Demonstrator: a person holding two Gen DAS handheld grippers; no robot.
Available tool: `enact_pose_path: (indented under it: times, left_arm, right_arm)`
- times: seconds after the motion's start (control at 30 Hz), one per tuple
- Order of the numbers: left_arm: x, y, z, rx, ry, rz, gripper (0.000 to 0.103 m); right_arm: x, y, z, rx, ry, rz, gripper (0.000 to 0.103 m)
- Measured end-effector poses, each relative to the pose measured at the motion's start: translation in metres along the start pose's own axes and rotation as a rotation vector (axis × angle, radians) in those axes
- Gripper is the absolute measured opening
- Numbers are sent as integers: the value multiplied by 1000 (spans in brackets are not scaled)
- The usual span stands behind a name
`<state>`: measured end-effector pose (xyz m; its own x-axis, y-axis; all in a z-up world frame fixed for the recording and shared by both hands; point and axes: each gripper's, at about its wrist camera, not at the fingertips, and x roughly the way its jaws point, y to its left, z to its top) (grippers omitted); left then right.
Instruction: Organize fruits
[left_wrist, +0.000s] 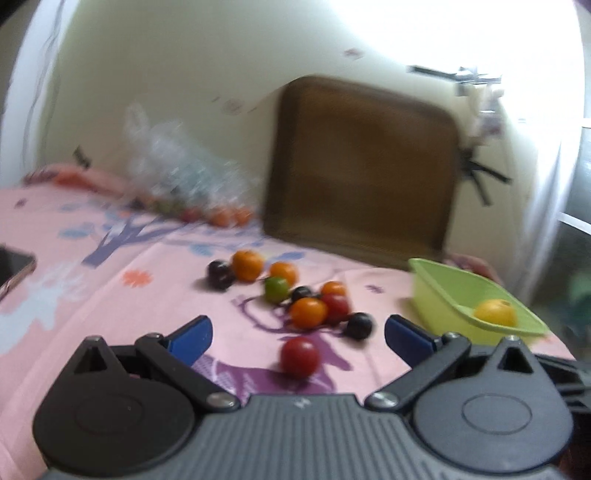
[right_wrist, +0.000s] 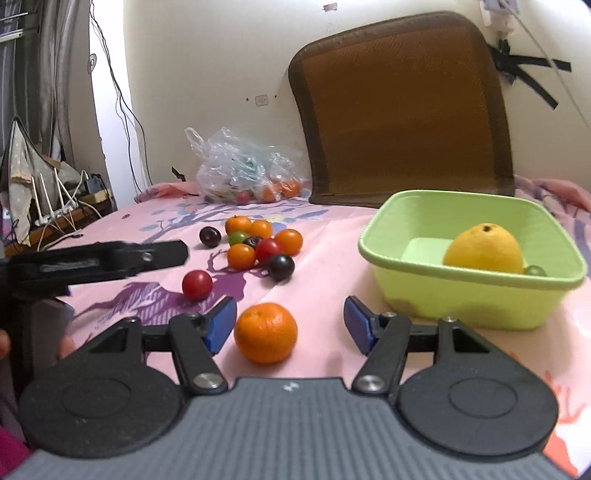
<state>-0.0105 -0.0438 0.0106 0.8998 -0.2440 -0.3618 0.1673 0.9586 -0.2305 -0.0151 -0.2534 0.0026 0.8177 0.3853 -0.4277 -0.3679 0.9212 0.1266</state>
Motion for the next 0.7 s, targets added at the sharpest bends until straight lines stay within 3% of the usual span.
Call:
enact_pose_path:
  times: [0.13, 0.2, 0.27, 0.3, 0.4, 0.5, 0.6, 0.7]
  left_arm:
    - [-25, -5, -3, 110, -51, -55, 103]
    - [-36, -5, -3, 146, -63, -44, 103]
    - [-40, 0, 2, 182, -31, -79, 103]
    - [-41, 3, 5, 186, -3, -112, 103]
    - [-38, 19, 6, 119, 179, -254, 101]
    - [-37, 34, 5, 71, 301, -307, 86]
    - [-36, 55, 7, -20, 428, -428, 70]
    - [-41, 67, 3, -57, 549, -548, 64]
  right_arm:
    - [-18, -5, -7, -22, 54, 84, 58]
    - [-28, -3, -9, -74, 123, 219, 57]
    - [-34, -1, -7, -120, 205, 361, 57]
    - [-35, 0, -5, -139, 241, 413, 53]
    - [-28, 9, 0, -167, 328, 539, 39]
    - [-16, 20, 2, -210, 394, 650, 23]
    - [-2, 28, 6, -251, 440, 719, 21]
    - [6, 36, 12, -309, 479, 777, 21]
